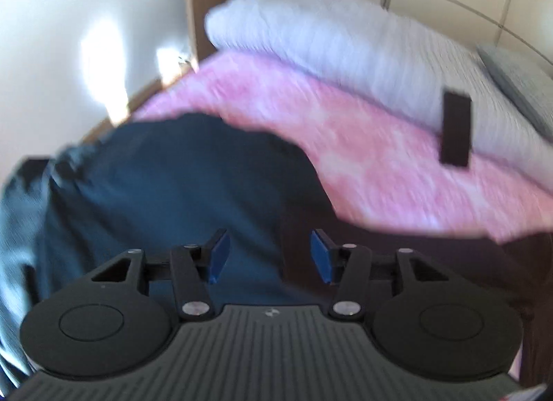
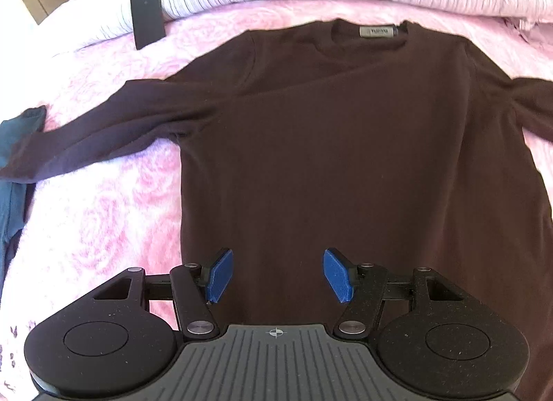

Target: Fold clothes

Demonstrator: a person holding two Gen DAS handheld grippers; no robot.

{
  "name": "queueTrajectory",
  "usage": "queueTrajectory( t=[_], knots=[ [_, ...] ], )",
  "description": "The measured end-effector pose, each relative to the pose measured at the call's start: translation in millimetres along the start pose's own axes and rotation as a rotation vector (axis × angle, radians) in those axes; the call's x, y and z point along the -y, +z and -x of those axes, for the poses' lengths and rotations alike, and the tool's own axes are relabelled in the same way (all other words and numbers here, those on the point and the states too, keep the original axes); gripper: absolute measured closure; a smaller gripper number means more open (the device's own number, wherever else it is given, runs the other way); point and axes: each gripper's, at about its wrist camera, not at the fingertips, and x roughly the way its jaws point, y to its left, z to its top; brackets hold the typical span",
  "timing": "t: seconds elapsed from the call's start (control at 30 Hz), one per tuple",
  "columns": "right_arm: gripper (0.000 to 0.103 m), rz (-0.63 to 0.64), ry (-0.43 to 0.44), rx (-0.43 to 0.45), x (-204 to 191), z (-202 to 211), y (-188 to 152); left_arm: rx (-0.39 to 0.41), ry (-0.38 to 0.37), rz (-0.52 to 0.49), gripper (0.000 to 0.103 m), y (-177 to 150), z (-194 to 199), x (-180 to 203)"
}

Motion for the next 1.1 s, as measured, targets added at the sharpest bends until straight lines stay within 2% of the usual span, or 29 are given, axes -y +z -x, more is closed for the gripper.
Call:
queueTrajectory(
  t=[0.1,0.2,0.43,0.57,0.6,0.7,0.87,0.93,1.1],
  knots=[
    [0.041,-0.019,-0.013,-0.015,3,2,-8,-0.063,-0.048,-0.093,0.054,-32,-8,28],
    [0.041,-0.038,-0.025,-0.031,7,4,-16,-0.132,-0.112,-0.133,0.054,-62,-9,53],
    [0.041,-0.086,-0.088,-0.055,36,27,-42,-0.245,-0.311,-0.207,0.052,-141,30,129],
    [0.041,-0.088,-0.137,-0.038,78,55,-61,-0.318,-0.419,-0.233,0.049,-191,66,167],
    [0.041,-0.093,-0.158,-0.035,92,64,-67,-0.336,-0.441,-0.236,0.045,-203,76,175],
    [0.041,-0.126,-0.207,-0.025,143,90,-85,-0.388,-0.500,-0.245,0.043,-237,103,200],
    [0.041,-0.164,-0.243,0.005,239,132,-119,-0.418,-0.479,-0.236,0.043,-291,145,228],
    [0.041,-0.187,-0.210,0.011,277,142,-133,-0.418,-0.455,-0.228,0.042,-309,156,237],
    [0.041,-0.247,-0.044,-0.001,353,146,-159,-0.402,-0.357,-0.212,0.042,-347,178,258]
  ],
)
